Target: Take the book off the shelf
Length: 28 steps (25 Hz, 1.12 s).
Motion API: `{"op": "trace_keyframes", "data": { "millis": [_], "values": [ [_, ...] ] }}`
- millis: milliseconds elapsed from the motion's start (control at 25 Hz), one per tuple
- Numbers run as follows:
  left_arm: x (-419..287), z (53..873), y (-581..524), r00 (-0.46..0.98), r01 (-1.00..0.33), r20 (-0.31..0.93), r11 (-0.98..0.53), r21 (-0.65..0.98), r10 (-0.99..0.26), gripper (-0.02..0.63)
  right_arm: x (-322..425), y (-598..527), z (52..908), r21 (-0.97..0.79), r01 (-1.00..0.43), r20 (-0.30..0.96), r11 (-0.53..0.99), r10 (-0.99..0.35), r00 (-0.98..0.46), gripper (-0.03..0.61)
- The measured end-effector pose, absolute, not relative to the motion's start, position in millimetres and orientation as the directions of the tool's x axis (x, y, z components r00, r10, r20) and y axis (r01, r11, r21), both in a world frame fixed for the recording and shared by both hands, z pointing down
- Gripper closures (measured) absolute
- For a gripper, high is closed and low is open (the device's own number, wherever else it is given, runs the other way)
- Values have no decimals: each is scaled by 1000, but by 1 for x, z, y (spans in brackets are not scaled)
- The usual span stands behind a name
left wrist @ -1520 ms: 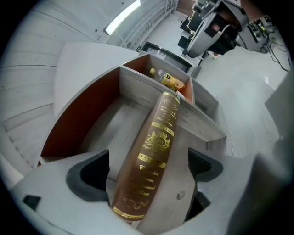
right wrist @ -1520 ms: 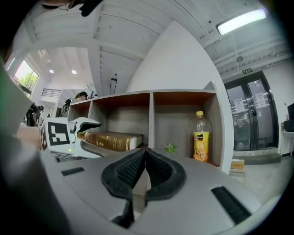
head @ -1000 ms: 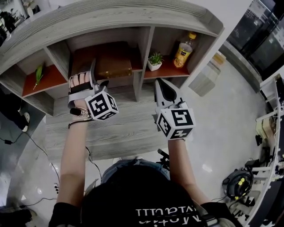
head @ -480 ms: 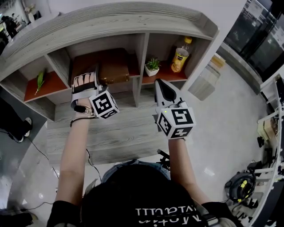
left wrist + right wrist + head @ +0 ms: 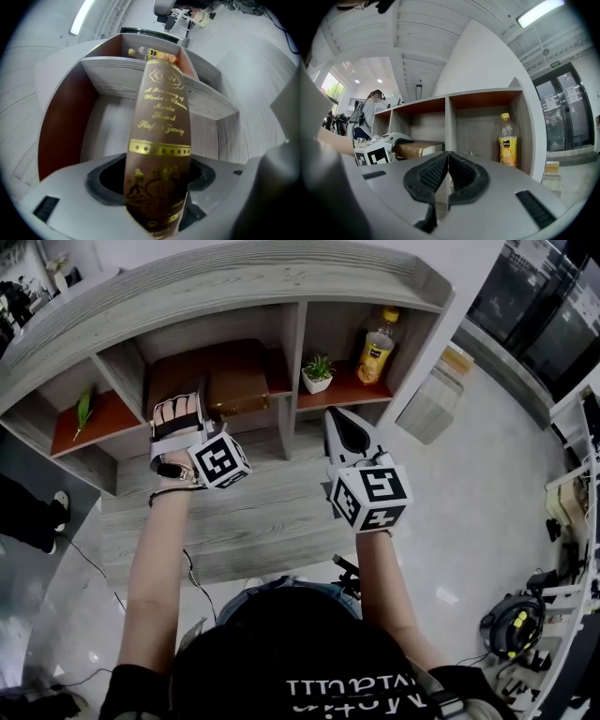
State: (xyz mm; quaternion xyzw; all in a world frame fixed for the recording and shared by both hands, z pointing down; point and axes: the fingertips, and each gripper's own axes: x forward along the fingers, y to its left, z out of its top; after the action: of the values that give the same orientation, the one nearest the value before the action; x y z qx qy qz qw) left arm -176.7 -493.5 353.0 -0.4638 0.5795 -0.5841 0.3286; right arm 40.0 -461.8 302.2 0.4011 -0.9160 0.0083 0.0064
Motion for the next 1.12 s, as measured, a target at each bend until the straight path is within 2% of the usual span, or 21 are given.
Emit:
{"op": "trace_keyframes", "data": {
  "millis": [320, 1120],
  "values": [
    [-168, 353, -474, -335, -166, 159, -108, -980, -929, 318, 36, -445, 303, -12, -726, 15, 687, -726, -688, 561],
    [-142, 343, -405, -298, -159, 109, -63, -985, -948, 353, 37, -396, 314, -12, -722, 44, 692, -721, -692, 561]
  ]
}}
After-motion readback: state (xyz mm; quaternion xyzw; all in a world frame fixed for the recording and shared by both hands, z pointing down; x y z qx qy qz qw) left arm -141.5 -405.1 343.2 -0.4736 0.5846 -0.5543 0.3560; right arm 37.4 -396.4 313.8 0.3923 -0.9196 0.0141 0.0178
